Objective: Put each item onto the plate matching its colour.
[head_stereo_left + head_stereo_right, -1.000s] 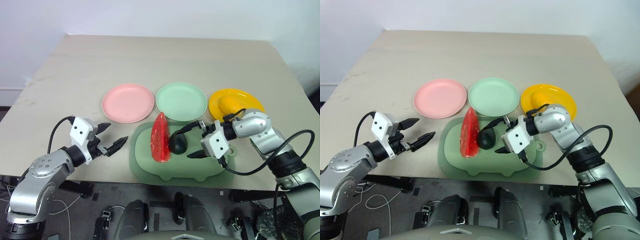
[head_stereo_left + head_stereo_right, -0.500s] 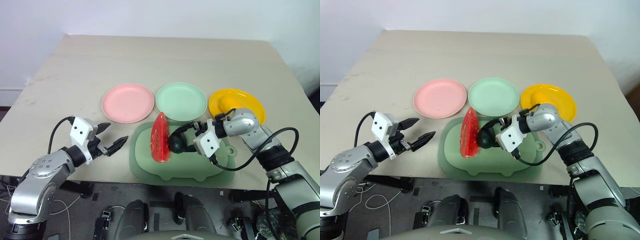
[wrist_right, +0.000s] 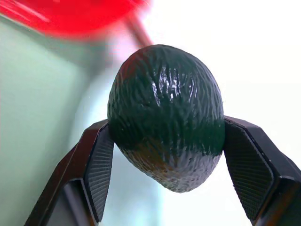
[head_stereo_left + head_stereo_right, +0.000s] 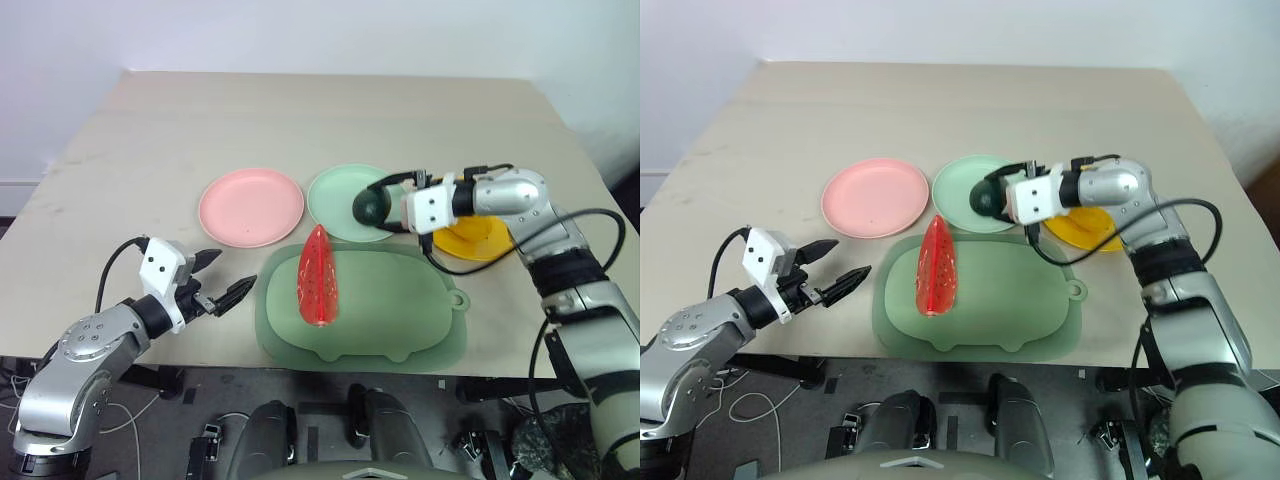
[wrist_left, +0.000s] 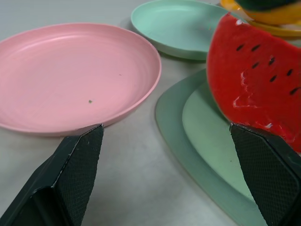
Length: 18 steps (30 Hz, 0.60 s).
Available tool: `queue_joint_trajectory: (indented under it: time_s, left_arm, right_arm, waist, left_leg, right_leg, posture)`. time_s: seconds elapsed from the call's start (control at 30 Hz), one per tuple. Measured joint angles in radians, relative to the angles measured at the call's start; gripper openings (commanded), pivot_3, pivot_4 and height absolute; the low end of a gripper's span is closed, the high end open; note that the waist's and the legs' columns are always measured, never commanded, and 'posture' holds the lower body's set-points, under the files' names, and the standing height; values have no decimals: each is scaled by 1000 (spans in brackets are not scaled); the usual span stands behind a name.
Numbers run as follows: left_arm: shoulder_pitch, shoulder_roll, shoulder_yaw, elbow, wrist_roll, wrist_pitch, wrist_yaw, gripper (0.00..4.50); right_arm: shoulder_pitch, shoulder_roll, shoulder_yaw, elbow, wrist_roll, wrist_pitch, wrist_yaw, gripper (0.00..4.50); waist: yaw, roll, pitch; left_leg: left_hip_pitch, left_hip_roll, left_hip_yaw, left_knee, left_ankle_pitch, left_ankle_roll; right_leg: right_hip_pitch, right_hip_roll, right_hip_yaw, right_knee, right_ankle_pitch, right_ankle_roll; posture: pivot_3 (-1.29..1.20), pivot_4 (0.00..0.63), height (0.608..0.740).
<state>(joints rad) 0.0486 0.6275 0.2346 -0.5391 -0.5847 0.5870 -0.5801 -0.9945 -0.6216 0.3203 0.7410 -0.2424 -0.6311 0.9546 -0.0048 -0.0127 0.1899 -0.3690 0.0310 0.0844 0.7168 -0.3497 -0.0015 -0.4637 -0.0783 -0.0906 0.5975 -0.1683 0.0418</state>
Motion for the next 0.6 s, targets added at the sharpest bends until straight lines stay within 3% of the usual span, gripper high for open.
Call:
queue_joint_trajectory:
  time_s: [0.07, 0.2, 0.4, 0.6]
  left_arm:
    - [-27, 0, 6, -22, -19, 28, 22, 4500]
    - [-117, 1, 15, -85, -92, 135, 91, 4500]
    - [-226, 38, -41, -211, -193, 324, 192, 4500]
    - [-446, -74, -109, -239, -327, 553, 413, 4500]
  right_arm:
    - [-21, 27, 24, 69, -42, -26, -45, 3093]
    - [-62, 53, 82, 228, -158, -90, -165, 4479]
    - [-90, 18, 123, 287, -295, -214, -379, 4479]
    - [-75, -71, 92, 271, -292, -332, -491, 4479]
  waist:
    - [-1, 0, 0]
    - [-4, 0, 0]
    - [-9, 0, 0]
    - [-6, 0, 0]
  left_leg:
    - [0, 0, 0, 0, 1, -1]
    - [-1, -1, -1, 0, 1, -1]
    - [-1, 0, -2, 0, 2, -3]
    - [0, -1, -3, 1, 2, -4]
  right_leg:
    - [0, 0, 0, 0, 0, 0]
    - [0, -2, 0, 0, 0, 1]
    - [0, -1, 1, 0, 0, 1]
    - [3, -2, 1, 0, 0, 1]
  posture:
    - [0, 150, 740]
    - [0, 150, 740]
    - [0, 150, 740]
    - [0, 150, 740]
